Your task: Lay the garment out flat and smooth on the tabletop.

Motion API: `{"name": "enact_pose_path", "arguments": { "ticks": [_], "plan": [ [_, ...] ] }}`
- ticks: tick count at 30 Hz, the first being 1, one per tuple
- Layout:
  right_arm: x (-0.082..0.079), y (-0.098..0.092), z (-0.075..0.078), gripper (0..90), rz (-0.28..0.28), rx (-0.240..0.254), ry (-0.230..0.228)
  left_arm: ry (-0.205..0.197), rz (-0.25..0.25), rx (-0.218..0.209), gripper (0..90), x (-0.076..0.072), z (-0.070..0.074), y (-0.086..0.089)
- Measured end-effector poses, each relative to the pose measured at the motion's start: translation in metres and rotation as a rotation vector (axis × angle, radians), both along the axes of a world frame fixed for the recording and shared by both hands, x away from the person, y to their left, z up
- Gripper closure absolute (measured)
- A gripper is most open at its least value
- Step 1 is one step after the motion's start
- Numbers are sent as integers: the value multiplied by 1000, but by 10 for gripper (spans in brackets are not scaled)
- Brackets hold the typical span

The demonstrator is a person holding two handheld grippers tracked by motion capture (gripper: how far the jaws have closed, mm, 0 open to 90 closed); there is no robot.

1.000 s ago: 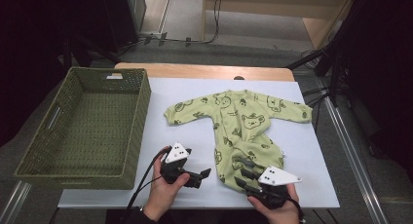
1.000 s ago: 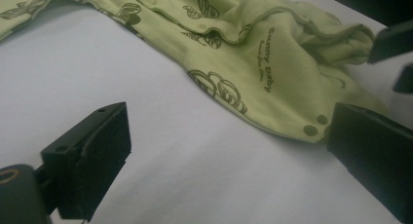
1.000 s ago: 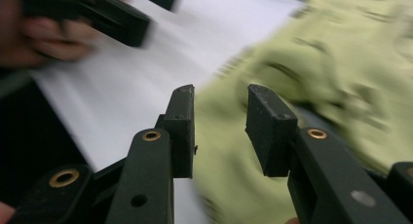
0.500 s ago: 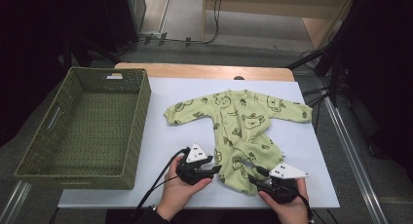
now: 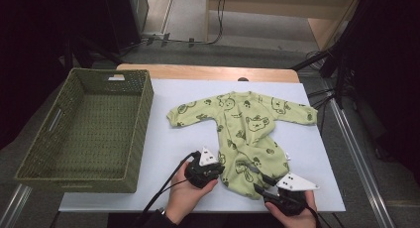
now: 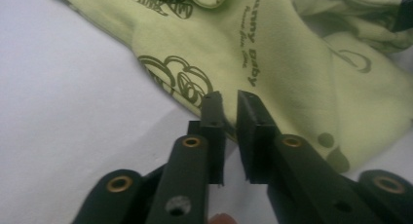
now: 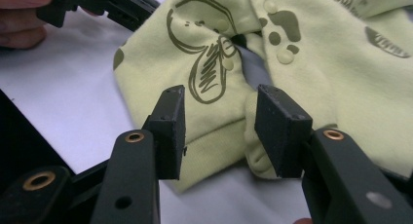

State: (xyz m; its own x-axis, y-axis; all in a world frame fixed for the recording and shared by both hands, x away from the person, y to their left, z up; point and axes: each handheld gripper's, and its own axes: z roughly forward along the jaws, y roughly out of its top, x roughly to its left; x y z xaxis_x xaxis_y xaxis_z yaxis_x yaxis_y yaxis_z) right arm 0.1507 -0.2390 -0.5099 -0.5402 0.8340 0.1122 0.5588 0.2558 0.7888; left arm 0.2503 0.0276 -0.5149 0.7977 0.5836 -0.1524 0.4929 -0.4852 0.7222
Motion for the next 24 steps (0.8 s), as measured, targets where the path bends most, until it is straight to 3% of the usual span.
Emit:
{"name": "enact_pose_path", "arguments": {
  "ticks": [3, 8, 11, 14, 17, 19, 24],
  "plan": [
    [-11, -1, 4, 529, 14, 13, -19, 10, -8, -8, 874, 1, 0, 1],
    [-17, 6, -1, 535, 69, 10, -5, 18, -7, -14, 885, 2, 0, 1],
    [-15, 15, -5, 533, 98, -18, 7, 17, -6, -14, 887, 1, 0, 1],
    [-12, 25, -13, 539, 96, -79, 24, 14, -6, -13, 889, 1, 0, 1],
    [-12, 29, -13, 690, 72, -119, 0, 8, -7, -10, 890, 1, 0, 1],
    [-12, 29, -12, 796, 79, -108, 10, 8, -8, -10, 890, 1, 1, 1],
    [-20, 32, -6, 837, 104, -84, 15, 8, -10, -39, 892, 1, 3, 4]
  ]
}}
